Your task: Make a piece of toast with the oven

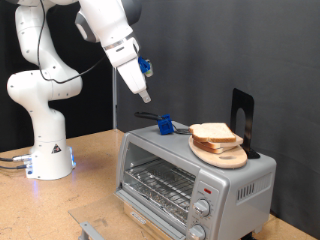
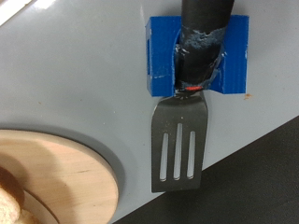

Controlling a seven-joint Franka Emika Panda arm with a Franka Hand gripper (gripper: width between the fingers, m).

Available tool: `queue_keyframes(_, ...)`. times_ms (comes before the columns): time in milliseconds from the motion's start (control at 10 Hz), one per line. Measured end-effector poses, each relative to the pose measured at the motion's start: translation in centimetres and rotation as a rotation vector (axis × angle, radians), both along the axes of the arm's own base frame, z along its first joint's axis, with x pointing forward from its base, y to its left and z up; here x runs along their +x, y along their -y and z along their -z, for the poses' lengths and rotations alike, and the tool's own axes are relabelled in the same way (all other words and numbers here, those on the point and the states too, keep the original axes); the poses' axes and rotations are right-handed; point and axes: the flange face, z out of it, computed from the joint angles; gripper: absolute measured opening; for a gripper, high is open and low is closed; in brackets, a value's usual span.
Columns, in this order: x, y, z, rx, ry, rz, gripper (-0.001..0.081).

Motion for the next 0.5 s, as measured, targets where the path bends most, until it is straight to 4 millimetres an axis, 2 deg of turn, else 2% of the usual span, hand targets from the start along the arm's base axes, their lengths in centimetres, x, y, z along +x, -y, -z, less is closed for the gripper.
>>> queue_keyframes(200, 0.4, -0.9, -0.2, -0.033, 0.078, 0.010, 0.0806)
queue_keyframes(500, -0.4, -4.2, 1.2, -0.086, 0.109, -0.007, 0.0806)
